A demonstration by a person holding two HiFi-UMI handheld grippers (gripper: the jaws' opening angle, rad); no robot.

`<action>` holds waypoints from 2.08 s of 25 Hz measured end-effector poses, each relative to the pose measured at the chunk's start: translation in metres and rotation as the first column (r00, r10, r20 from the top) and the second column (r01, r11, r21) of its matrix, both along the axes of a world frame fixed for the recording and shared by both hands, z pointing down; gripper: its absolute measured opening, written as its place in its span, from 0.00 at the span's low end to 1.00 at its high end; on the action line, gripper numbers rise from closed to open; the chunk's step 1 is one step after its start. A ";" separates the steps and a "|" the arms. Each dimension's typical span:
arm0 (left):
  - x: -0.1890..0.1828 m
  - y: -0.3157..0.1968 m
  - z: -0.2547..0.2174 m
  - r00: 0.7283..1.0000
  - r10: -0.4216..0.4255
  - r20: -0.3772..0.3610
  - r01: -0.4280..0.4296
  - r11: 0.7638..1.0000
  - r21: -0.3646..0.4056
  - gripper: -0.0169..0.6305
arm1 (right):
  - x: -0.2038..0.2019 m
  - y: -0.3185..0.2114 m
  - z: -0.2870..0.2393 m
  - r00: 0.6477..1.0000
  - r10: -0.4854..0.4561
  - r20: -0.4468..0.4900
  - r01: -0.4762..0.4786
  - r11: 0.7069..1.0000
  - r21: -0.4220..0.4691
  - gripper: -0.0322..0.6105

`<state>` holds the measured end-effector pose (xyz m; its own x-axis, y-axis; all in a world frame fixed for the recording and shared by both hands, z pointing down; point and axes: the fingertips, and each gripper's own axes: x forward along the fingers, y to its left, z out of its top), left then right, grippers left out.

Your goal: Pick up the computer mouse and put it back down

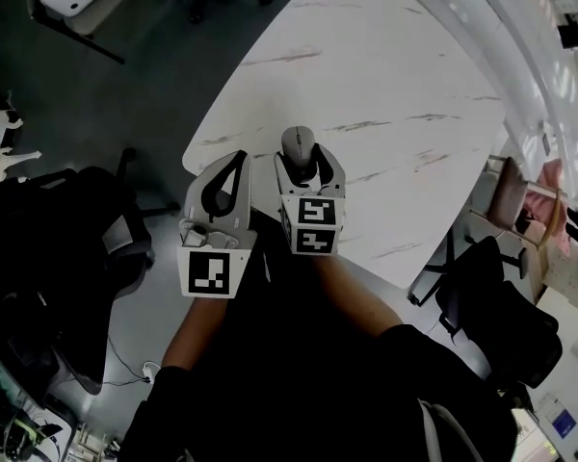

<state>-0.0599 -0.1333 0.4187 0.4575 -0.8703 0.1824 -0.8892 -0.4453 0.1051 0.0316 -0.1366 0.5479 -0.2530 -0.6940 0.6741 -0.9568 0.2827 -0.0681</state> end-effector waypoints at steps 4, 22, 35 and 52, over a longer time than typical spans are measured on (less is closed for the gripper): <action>0.001 0.000 0.003 1.000 0.004 0.003 -0.004 1.000 -0.006 0.04 | 0.003 0.008 0.025 1.000 0.002 -0.010 -0.003 0.996 -0.089 0.45; 0.004 0.003 0.009 1.000 0.017 -0.002 -0.017 1.000 -0.023 0.04 | 0.002 0.022 0.059 0.998 -0.039 -0.052 0.024 0.966 -0.257 0.45; 0.015 0.018 -0.017 0.998 0.055 -0.029 -0.055 0.998 0.015 0.04 | 0.027 0.013 -0.003 0.998 0.020 -0.061 -0.024 0.997 -0.077 0.47; 0.031 0.026 -0.091 0.997 0.083 0.000 -0.082 0.986 0.147 0.04 | 0.059 0.014 -0.188 0.996 0.093 0.003 -0.086 0.903 0.421 0.08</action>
